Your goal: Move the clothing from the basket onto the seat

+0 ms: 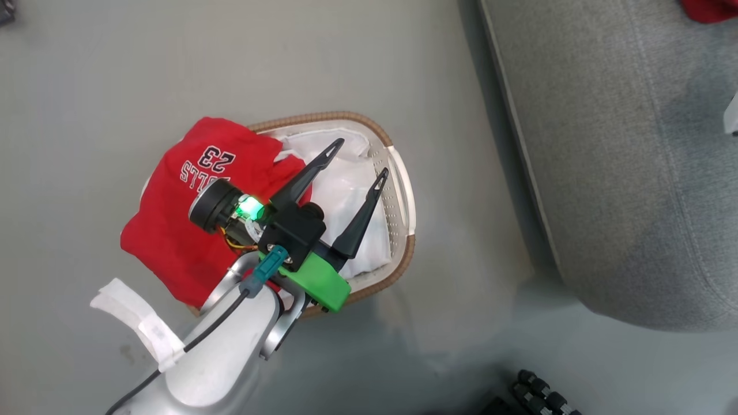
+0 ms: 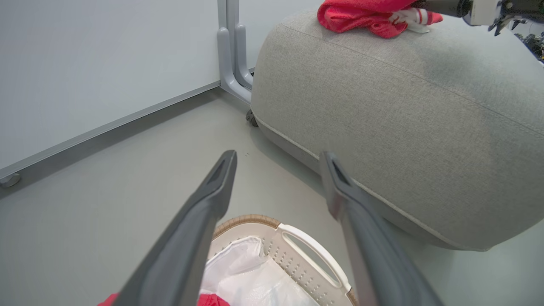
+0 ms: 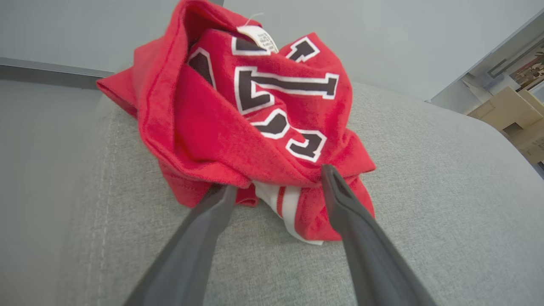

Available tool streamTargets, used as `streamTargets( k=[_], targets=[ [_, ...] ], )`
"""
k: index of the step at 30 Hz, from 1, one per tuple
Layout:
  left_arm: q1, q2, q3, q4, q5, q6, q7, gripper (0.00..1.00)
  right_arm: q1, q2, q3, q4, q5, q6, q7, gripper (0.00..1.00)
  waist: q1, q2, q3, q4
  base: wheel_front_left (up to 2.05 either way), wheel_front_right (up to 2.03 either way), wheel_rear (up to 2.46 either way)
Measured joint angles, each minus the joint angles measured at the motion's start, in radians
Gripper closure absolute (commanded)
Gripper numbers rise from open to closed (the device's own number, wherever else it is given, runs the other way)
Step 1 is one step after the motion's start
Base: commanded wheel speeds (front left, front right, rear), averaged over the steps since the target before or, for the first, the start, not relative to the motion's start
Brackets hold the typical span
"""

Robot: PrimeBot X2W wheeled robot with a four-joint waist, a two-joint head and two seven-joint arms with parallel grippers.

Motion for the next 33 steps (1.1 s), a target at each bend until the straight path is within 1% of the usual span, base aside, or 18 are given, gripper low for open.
streamTargets(
  k=[7,14,18,22,25,29,33],
  targets=[
    [0.002,-0.025,0.019,0.047,-0.040,0.003,-0.033,0.00,0.092,0.004,0.018,-0.034,0.016,0.000,0.000,0.00,0.0000,0.0000,-0.075,-0.005,0.00,0.00,0.00],
    [0.028,-0.068,0.053,0.120,-0.090,0.000,-0.055,0.00,0.115,-0.001,0.034,-0.051,0.017,0.000,0.006,0.00,0.0000,0.0000,-0.170,0.007,0.00,0.00,0.00],
    [0.048,-0.087,0.086,0.156,-0.109,0.000,-0.059,0.00,0.115,-0.001,0.055,-0.067,0.019,0.000,0.008,0.00,0.0000,0.0000,-0.228,0.022,0.00,0.00,0.00],
    [0.080,-0.100,0.140,0.153,-0.114,0.001,-0.061,0.00,0.118,0.003,0.084,-0.097,0.040,0.000,0.008,0.00,-0.0001,0.0000,-0.289,0.042,0.00,0.00,0.00],
    [0.120,-0.107,0.183,0.152,-0.114,0.003,-0.063,0.00,0.137,0.018,0.099,-0.122,0.059,0.000,0.007,0.00,0.0000,0.0000,-0.332,0.059,0.00,0.00,0.00],
    [0.169,-0.122,0.253,0.145,-0.113,0.010,-0.063,0.00,0.173,0.059,0.106,-0.151,0.069,0.000,0.005,0.00,-0.0001,0.0000,-0.387,0.085,0.00,0.00,0.00],
    [0.232,-0.128,0.319,0.140,-0.102,0.016,-0.063,0.00,0.248,0.105,0.096,-0.193,0.080,0.000,0.001,0.00,-0.0001,-0.0001,-0.442,0.114,0.00,0.00,0.00]
  ],
)
